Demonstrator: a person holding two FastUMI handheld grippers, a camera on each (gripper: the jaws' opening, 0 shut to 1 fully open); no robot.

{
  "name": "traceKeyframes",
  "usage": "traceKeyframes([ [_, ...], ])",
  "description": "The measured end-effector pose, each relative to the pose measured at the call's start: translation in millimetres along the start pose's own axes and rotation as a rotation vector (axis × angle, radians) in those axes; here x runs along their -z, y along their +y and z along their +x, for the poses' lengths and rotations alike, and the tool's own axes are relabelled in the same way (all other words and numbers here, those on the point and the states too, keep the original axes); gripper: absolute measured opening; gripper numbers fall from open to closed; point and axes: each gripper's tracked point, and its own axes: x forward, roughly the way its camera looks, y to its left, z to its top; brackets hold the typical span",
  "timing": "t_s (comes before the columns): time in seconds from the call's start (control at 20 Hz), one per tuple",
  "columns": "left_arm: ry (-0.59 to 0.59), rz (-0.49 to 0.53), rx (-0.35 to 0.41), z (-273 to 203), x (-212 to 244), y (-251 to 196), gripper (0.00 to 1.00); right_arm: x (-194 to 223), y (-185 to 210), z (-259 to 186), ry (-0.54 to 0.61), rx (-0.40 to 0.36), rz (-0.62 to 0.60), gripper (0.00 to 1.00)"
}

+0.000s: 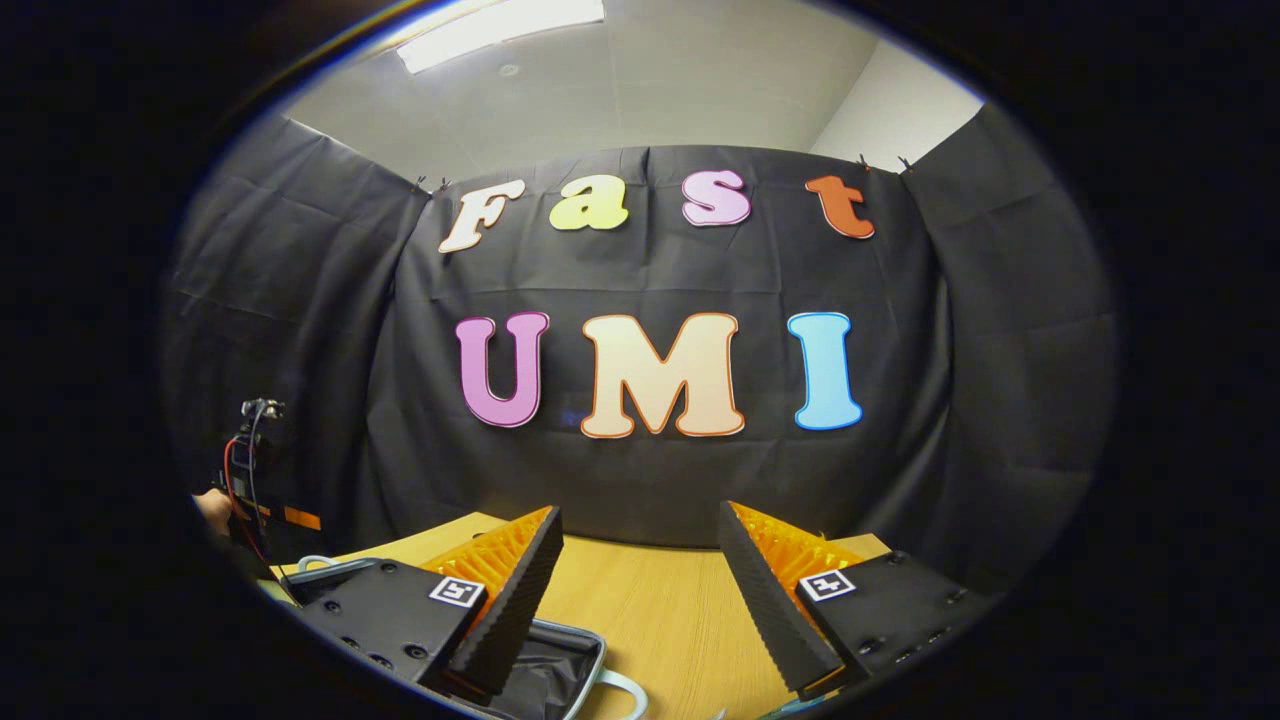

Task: First open the suitcase, pack the skin care products into it, and then close the suitcase.

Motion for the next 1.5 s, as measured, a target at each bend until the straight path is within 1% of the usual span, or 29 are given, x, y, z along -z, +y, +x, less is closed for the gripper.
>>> traceKeyframes([
  [0.05,-0.059,0.013,0.004,-8,-12,-8,0.91,-3,-5,-1,-0.006,-0.004,0.003,0.98],
  [0.1,-0.105,0.029,-0.008,-24,-23,-14,0.99,-4,-10,-2,-0.009,-0.010,0.005,0.99],
  [0.15,-0.141,0.044,-0.013,-37,-32,-23,0.96,-7,-16,-3,-0.013,-0.013,0.004,0.99],
  [0.25,-0.199,0.060,0.001,-62,-43,-47,0.95,-11,-32,-5,-0.023,-0.010,0.000,0.99],
  [0.4,-0.278,0.054,0.041,-103,-62,-89,0.96,-18,-56,-9,-0.042,-0.004,0.009,0.99],
  [0.45,-0.308,0.054,0.049,-113,-67,-103,0.94,-22,-65,-11,-0.049,0.002,0.010,0.99],
  [0.5,-0.335,0.054,0.057,-121,-72,-116,0.95,-23,-72,-12,-0.054,0.003,0.012,0.99],
  [0.55,-0.362,0.057,0.073,-132,-80,-130,0.94,-24,-78,-14,-0.055,0.005,0.012,0.99],
  [0.75,-0.422,0.068,0.166,-168,-86,-194,0.95,-27,-99,-22,-0.060,-0.009,-0.008,0.99],
  [0.85,-0.429,0.080,0.206,-180,-81,-224,0.94,-29,-110,-26,-0.067,-0.011,-0.012,0.99],
  [0.9,-0.436,0.094,0.223,-184,-79,-238,0.95,-28,-115,-29,-0.069,-0.011,-0.010,0.99],
  [1.05,-0.415,0.122,0.257,-196,-60,-275,0.95,-25,-132,-36,-0.060,-0.009,-0.005,0.99],
  [1.15,-0.406,0.123,0.306,-208,-49,-305,0.95,-25,-142,-41,-0.060,-0.005,-0.004,0.99],
  [1.3,-0.377,0.140,0.364,-217,-27,-340,0.94,-21,-156,-47,-0.058,-0.008,-0.006,0.99],
  [1.5,-0.329,0.147,0.431,-228,3,-383,0.95,-17,-172,-54,-0.050,-0.012,-0.009,0.99],
])
